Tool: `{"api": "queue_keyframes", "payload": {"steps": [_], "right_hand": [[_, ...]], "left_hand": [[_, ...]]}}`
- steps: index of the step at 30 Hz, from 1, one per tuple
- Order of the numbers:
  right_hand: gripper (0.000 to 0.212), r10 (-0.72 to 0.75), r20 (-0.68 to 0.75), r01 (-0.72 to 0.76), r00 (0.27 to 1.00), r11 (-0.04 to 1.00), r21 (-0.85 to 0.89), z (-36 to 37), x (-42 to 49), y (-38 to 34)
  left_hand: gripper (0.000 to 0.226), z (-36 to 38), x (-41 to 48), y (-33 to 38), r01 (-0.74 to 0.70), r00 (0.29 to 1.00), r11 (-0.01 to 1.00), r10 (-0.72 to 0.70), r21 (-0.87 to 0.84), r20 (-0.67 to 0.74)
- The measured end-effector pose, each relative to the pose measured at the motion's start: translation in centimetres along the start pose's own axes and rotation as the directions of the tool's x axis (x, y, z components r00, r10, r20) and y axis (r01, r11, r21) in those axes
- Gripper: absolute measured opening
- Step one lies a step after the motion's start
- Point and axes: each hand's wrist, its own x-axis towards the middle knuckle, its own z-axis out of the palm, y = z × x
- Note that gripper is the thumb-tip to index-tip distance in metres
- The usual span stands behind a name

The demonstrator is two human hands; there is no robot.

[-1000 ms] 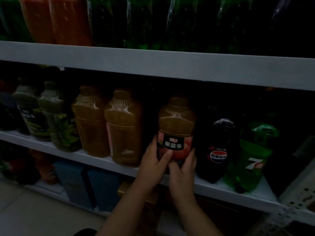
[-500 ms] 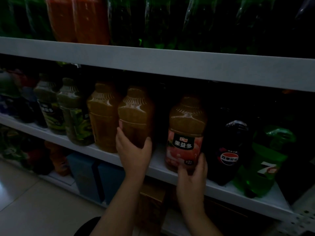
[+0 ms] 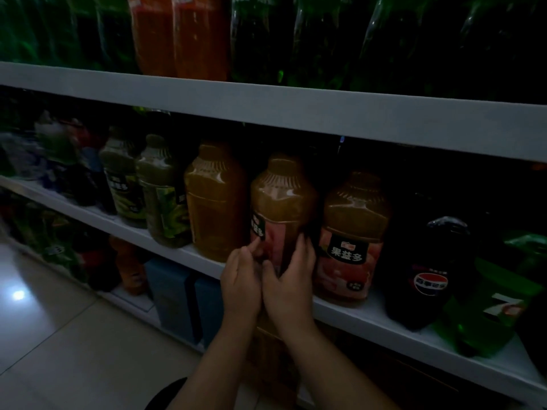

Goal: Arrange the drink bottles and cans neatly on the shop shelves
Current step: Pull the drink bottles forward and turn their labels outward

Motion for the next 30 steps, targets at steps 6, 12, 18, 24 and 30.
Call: {"api": "queue_keyframes", "payload": {"steps": [6, 12, 18, 24, 30], "right_hand": [[0.085, -0.029, -0.147, 0.009, 0.989, 0.992, -0.130, 1.4, 0.4, 0.9], [0.079, -0.030, -0.052, 0.026, 0.998, 0.998, -0.063, 1.2, 1.3, 2.2], [0.078, -0.043, 0.165, 0.030, 0.985, 0.997, 0.077, 0.2, 2.2, 2.4], [0.075, -0.039, 0.201, 0.018, 0.979, 0.995, 0.103, 0.6, 2.5, 3.1], [0.079, -0.075, -0.036, 0.076, 0.997, 0.997, 0.030, 3.1, 1.4, 3.0]], "left_hand": [[0.037, -1.4, 4.1, 0.0, 0.069, 0.992, 0.989, -0.082, 0.131, 0.099], [0.061, -2.7, 5.4, -0.5, 0.104, 0.967, 0.994, -0.111, 0.044, 0.228], [0.051, -2.9, 5.8, 0.0, 0.072, 0.976, 0.991, -0.094, 0.114, 0.199], [0.053, -3.1, 6.2, 0.3, 0.098, 0.966, 0.987, -0.125, 0.126, 0.227], [0.032, -5.3, 8.2, -0.1, -0.084, 0.987, 0.943, 0.034, 0.322, 0.158]]}}
